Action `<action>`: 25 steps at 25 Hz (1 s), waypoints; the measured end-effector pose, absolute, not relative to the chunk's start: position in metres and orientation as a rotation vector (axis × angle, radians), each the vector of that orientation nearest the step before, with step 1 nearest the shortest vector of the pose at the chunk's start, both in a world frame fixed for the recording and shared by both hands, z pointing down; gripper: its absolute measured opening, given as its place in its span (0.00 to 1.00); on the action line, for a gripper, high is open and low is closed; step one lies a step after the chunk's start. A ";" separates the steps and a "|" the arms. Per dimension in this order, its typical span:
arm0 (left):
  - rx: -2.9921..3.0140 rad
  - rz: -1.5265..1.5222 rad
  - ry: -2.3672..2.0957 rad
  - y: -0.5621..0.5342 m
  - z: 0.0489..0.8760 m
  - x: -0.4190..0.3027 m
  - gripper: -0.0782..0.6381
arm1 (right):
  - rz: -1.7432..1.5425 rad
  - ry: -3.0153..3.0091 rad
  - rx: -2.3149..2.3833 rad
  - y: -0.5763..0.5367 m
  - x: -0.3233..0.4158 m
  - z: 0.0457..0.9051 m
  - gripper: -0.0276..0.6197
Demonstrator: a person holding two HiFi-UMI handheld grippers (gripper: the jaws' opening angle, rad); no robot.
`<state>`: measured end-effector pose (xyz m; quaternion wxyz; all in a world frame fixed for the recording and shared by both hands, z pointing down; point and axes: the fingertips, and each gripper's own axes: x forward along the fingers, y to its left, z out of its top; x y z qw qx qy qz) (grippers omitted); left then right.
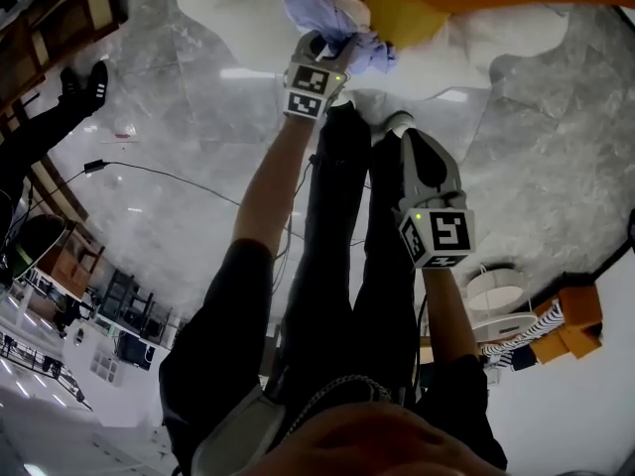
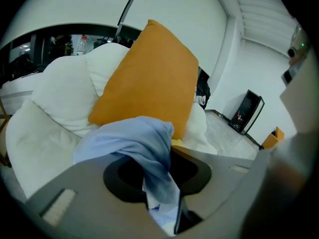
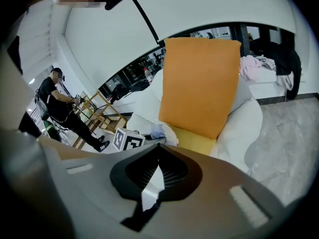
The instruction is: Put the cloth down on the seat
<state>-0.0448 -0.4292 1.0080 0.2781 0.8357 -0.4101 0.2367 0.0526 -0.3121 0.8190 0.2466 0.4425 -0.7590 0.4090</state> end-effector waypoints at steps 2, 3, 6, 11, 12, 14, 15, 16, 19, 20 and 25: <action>2.227 0.635 -1.093 -0.430 1.016 -0.040 0.28 | 1.124 -2.051 1.206 -0.310 0.057 0.824 0.03; 2.216 0.637 -1.087 -0.430 1.021 -0.038 0.28 | 1.128 -2.041 1.208 -0.309 0.058 0.826 0.03; 2.168 0.667 -1.060 -0.430 1.040 -0.037 0.29 | 1.153 -2.018 1.211 -0.306 0.058 0.832 0.03; 2.112 0.689 -0.998 -0.436 1.061 -0.031 0.31 | 1.180 -2.010 1.224 -0.306 0.052 0.834 0.03; 2.108 0.693 -0.993 -0.438 1.063 -0.030 0.31 | 1.185 -2.013 1.226 -0.307 0.050 0.833 0.03; 2.103 0.705 -0.975 -0.439 1.068 -0.028 0.32 | 1.190 -2.020 1.220 -0.308 0.047 0.833 0.03; 2.099 0.712 -0.961 -0.439 1.071 -0.026 0.32 | 1.191 -2.022 1.213 -0.308 0.045 0.833 0.03; 2.096 0.722 -0.945 -0.438 1.076 -0.025 0.33 | 1.192 -2.022 1.208 -0.308 0.044 0.834 0.03; 2.100 0.767 -0.909 -0.432 1.088 -0.022 0.37 | 1.204 -2.004 1.208 -0.306 0.045 0.838 0.03; 2.106 0.775 -0.911 -0.432 1.090 -0.022 0.41 | 1.209 -1.996 1.209 -0.305 0.046 0.839 0.03; 2.140 0.718 -0.948 -0.420 1.078 -0.023 0.60 | 1.209 -1.990 1.192 -0.299 0.045 0.838 0.03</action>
